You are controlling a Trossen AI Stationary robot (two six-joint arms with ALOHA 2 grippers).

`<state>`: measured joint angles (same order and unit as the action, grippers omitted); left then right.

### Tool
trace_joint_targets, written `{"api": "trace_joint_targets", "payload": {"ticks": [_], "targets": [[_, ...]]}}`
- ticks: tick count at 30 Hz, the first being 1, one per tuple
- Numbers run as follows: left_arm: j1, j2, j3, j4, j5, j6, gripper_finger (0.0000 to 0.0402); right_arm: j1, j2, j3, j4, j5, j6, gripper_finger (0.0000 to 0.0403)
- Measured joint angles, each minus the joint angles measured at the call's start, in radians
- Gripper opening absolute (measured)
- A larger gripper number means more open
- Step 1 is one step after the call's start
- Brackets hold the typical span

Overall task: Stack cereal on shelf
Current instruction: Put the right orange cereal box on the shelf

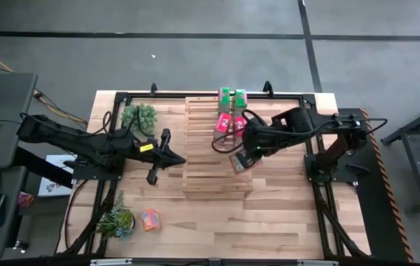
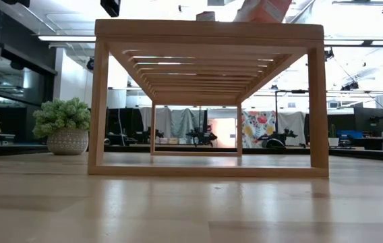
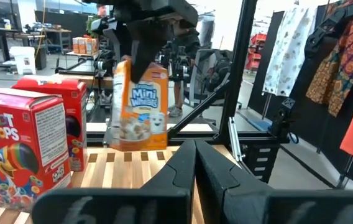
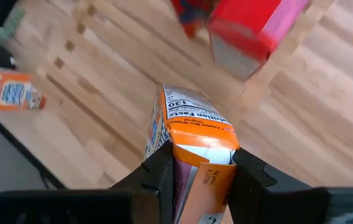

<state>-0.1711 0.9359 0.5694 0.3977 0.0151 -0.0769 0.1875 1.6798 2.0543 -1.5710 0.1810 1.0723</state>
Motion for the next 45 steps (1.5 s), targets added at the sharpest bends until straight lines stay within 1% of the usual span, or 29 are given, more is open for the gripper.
{"api": "trace_joint_targets", "payload": {"ticks": [3, 4, 9, 13, 17, 21, 25, 31, 35, 38, 45], "targets": [[0.0, 0.017, 0.0, 0.01, -0.001, 0.0, 0.0, 0.0, 0.0, -0.025, 0.0, -0.057, 0.0, 0.0099], [0.0, 0.023, 0.0, 0.022, -0.001, 0.0, 0.0, 0.0, 0.0, -0.034, 0.0, -0.059, -0.001, 0.0099], [0.0, 0.039, 0.0, 0.056, -0.002, 0.001, 0.0, -0.018, 0.0, -0.048, 0.0, -0.032, -0.033, 0.0099], [0.0, 0.039, 0.0, 0.07, -0.002, 0.002, 0.0, -0.024, -0.006, -0.049, 0.0, 0.026, -0.023, 0.0099], [0.0, 0.039, 0.0, 0.069, -0.002, 0.002, 0.0, -0.026, -0.006, -0.049, 0.0, 0.004, -0.011, 0.0099], [0.0, 0.039, 0.0, 0.067, -0.001, 0.002, 0.0, -0.025, -0.006, -0.049, 0.0, 0.04, 0.009, 0.01], [0.0, 0.039, 0.0, 0.063, -0.001, 0.002, 0.0, -0.026, -0.003, -0.049, 0.0, 0.068, 0.002, 0.0128], [0.0, 0.039, 0.0, 0.063, -0.001, 0.002, 0.0, -0.024, 0.002, -0.049, 0.0, 0.104, 0.001, 0.0201], [0.0, 0.039, 0.0, 0.063, -0.001, 0.002, 0.0, -0.024, 0.004, -0.049, 0.0, 0.14, 0.0, 0.0238], [0.0, 0.039, 0.0, 0.063, -0.001, 0.002, 0.0, -0.024, 0.003, -0.049, 0.0, 0.141, -0.006, 0.0251], [0.0, 0.039, 0.0, 0.063, -0.001, 0.018, 0.0, -0.023, 0.0, -0.018, 0.025, 0.168, -0.024, 0.0255]]}}
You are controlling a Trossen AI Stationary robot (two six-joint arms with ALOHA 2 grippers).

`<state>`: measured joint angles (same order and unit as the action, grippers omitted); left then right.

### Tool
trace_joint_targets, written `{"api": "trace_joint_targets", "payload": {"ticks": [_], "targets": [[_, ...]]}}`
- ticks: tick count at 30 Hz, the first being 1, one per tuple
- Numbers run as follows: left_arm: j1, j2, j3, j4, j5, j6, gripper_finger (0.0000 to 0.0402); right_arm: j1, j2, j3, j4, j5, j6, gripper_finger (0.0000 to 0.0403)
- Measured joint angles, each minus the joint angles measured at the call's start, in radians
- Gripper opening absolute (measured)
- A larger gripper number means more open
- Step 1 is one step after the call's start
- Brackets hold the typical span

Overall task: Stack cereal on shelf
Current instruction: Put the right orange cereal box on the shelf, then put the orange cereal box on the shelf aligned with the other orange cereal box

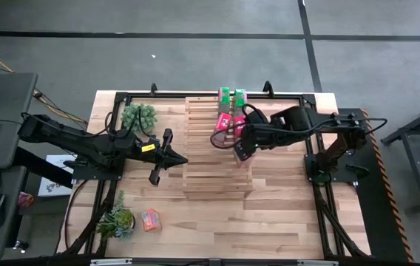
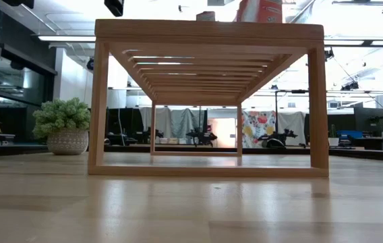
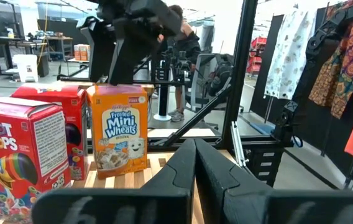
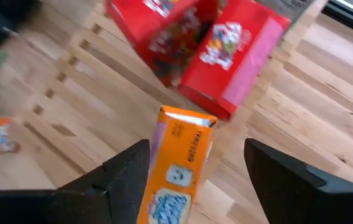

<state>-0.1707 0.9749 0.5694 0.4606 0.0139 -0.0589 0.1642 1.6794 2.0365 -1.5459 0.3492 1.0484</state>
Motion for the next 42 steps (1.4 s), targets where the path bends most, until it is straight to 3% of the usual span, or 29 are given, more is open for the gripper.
{"api": "trace_joint_targets", "payload": {"ticks": [9, 19, 23, 28, 33, 38, 42], "targets": [[0.0, -0.001, 0.0, -0.005, 0.0, 0.003, 0.0, 0.0, 0.0, 0.064, 0.011, 0.013, -0.065, 0.0255], [-0.008, -0.164, 0.083, -0.297, 0.001, 0.009, 0.0007, 0.098, -0.068, 0.075, -0.025, 0.128, -0.26, 0.0255], [-0.055, -0.141, 0.13, -0.351, -0.005, 0.017, 0.005, 0.149, -0.124, 0.075, -0.025, 0.206, -0.264, 0.0255], [-0.115, -0.036, 0.134, -0.256, -0.026, 0.069, 0.0126, 0.222, -0.173, 0.075, -0.025, 0.285, -0.26, 0.0255], [-0.162, 0.07, 0.134, -0.178, -0.024, 0.014, 0.0195, 0.31, -0.195, 0.065, -0.02, 0.369, -0.27, 0.0255], [-0.206, 0.131, 0.173, -0.181, 0.011, -0.004, 0.0246, 0.368, -0.298, -0.138, -0.024, 0.421, -0.211, 0.0255], [-0.257, 0.167, 0.31, -0.377, -0.008, -0.014, 0.0271, 0.402, -0.436, -0.378, -0.027, 0.422, -0.033, 0.0255]]}}
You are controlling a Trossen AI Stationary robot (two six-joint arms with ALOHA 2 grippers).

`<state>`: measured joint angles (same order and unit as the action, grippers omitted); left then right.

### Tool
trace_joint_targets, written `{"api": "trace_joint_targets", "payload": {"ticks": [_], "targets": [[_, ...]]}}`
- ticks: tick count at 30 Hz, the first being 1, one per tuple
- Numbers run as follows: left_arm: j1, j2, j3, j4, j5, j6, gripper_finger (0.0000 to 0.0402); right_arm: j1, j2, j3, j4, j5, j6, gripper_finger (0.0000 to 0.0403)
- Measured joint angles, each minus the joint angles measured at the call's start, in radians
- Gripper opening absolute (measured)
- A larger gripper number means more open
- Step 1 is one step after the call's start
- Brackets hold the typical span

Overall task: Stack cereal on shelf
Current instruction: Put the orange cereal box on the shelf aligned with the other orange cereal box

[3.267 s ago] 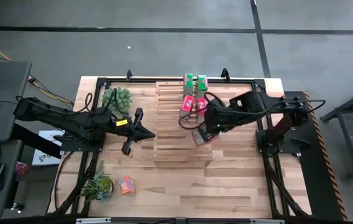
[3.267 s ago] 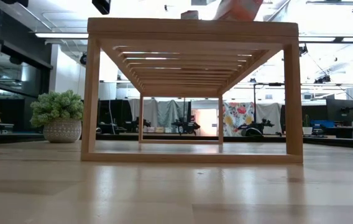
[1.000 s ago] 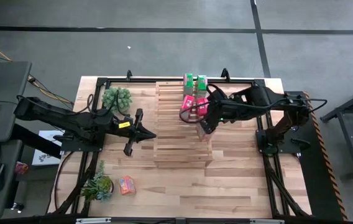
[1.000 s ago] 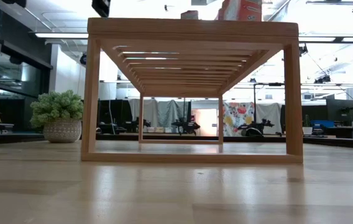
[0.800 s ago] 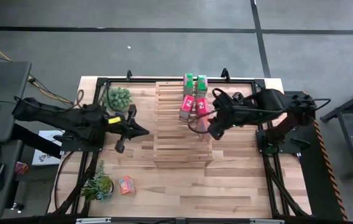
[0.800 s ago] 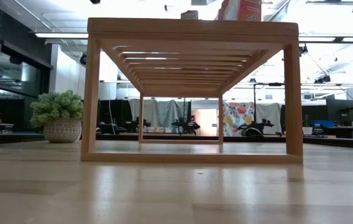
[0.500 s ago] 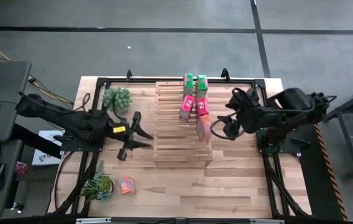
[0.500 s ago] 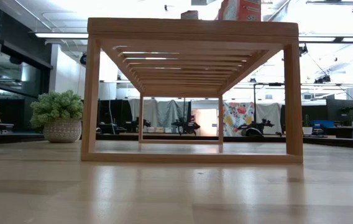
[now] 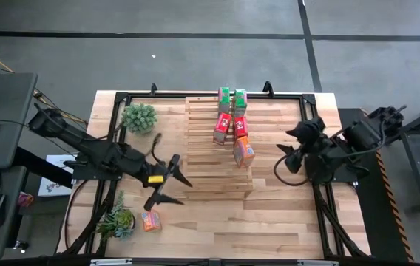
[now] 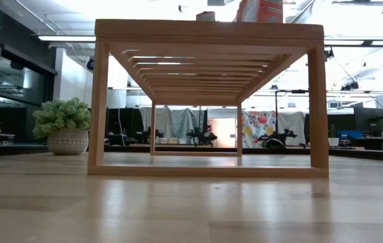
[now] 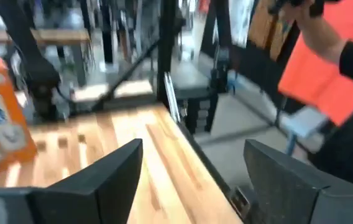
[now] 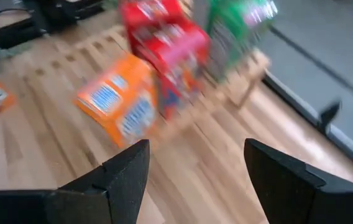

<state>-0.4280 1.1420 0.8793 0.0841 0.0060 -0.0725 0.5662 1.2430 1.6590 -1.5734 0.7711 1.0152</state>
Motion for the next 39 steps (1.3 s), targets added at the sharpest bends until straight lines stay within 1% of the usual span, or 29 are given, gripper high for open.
{"api": "trace_joint_targets", "payload": {"ticks": [3, 5, 9, 12, 14, 17, 21, 27, 32, 35, 39], "targets": [[-0.075, 0.056, 0.15, -0.25, -0.076, -0.029, 0.0281, 0.018, -0.094, -0.152, 0.007, 0.003, 0.149, 0.0255], [-0.143, 0.112, 0.259, -0.426, -0.159, -0.073, 0.0284, 0.028, -0.14, -0.234, 0.03, 0.0, 0.208, 0.0255], [-0.291, 0.262, 0.456, -0.744, -0.317, -0.162, 0.0285, 0.046, -0.203, -0.354, 0.111, -0.003, 0.241, 0.0255], [-0.383, 0.383, 0.57, -0.99, -0.405, -0.193, 0.0285, 0.052, -0.223, -0.411, 0.166, -0.004, 0.236, 0.0255], [-0.433, 0.456, 0.619, -1.143, -0.425, -0.2, 0.0285, 0.052, -0.225, -0.432, 0.185, -0.012, 0.236, 0.0255], [-0.49, 0.551, 0.656, -1.291, -0.412, -0.225, 0.0285, 0.052, -0.222, -0.449, 0.196, -0.039, 0.234, 0.0255], [-0.537, 0.641, 0.695, -1.373, -0.348, -0.232, 0.0285, 0.052, -0.219, -0.462, 0.209, -0.046, 0.238, 0.0255], [-0.551, 0.705, 0.73, -1.388, -0.25, -0.22, 0.0285, 0.052, -0.215, -0.463, 0.222, -0.042, 0.242, 0.0255], [-0.547, 0.718, 0.724, -1.469, -0.247, -0.161, 0.0285, 0.052, -0.215, -0.463, 0.237, -0.039, 0.242, 0.0255], [-0.54, 0.719, 0.713, -1.47, -0.247, -0.111, 0.0285, 0.052, -0.214, -0.463, 0.243, -0.039, 0.242, 0.0255], [-0.528, 0.719, 0.701, -1.468, -0.261, -0.006, 0.0285, 0.052, -0.214, -0.463, 0.242, -0.032, 0.241, 0.0255]]}}
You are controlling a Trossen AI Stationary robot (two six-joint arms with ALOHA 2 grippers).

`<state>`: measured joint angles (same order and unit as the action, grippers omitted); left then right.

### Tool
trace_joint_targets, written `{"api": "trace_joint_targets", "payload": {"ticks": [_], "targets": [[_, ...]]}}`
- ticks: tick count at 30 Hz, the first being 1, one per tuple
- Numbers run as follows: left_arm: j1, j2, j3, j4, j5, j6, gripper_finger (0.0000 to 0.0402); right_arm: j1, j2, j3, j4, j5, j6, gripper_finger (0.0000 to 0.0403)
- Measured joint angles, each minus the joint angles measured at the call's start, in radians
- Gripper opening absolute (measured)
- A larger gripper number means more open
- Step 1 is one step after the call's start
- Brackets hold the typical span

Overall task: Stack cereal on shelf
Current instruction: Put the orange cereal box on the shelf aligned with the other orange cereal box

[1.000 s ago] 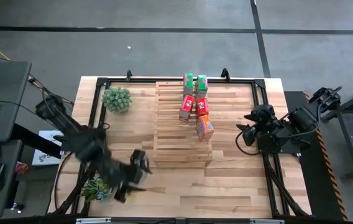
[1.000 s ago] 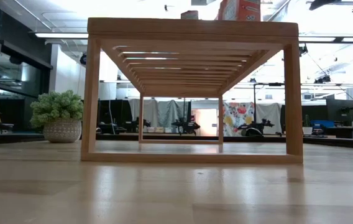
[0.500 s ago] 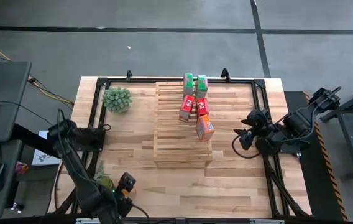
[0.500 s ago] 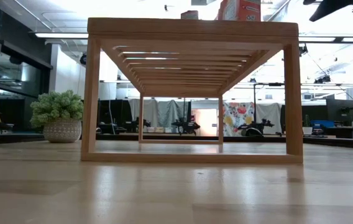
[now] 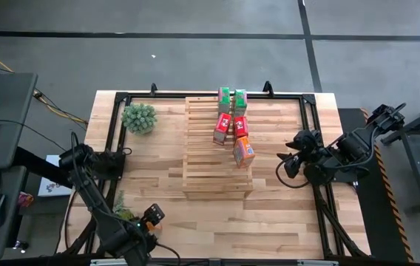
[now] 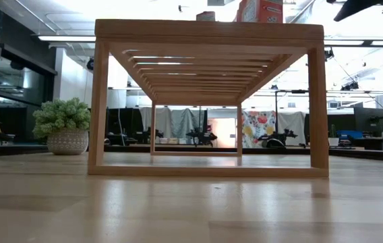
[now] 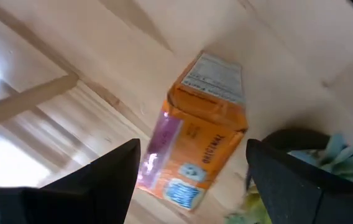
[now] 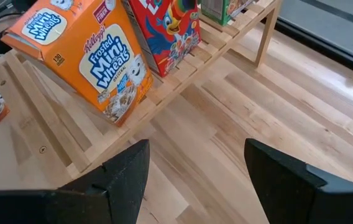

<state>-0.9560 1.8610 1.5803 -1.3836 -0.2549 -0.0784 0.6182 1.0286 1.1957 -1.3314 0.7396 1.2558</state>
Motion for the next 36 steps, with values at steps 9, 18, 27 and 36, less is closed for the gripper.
{"api": "trace_joint_targets", "payload": {"ticks": [9, 18, 27, 36], "targets": [[0.052, 0.0, -0.088, 0.036, 0.035, 0.08, 0.0285, 0.0, 0.0, 0.0, -0.001, 0.012, -0.007, 0.0255], [0.054, 0.0, -0.126, 0.083, 0.036, 0.086, 0.0271, 0.0, 0.0, 0.0, -0.001, 0.015, -0.006, 0.0255], [0.052, 0.0, -0.113, 0.095, 0.046, 0.017, 0.0159, 0.0, 0.001, 0.0, -0.001, 0.037, -0.007, 0.0255], [0.052, 0.0, 0.274, -0.109, 0.039, -0.171, 0.012, 0.0, 0.001, 0.0, -0.002, 0.037, -0.018, 0.0255]]}}
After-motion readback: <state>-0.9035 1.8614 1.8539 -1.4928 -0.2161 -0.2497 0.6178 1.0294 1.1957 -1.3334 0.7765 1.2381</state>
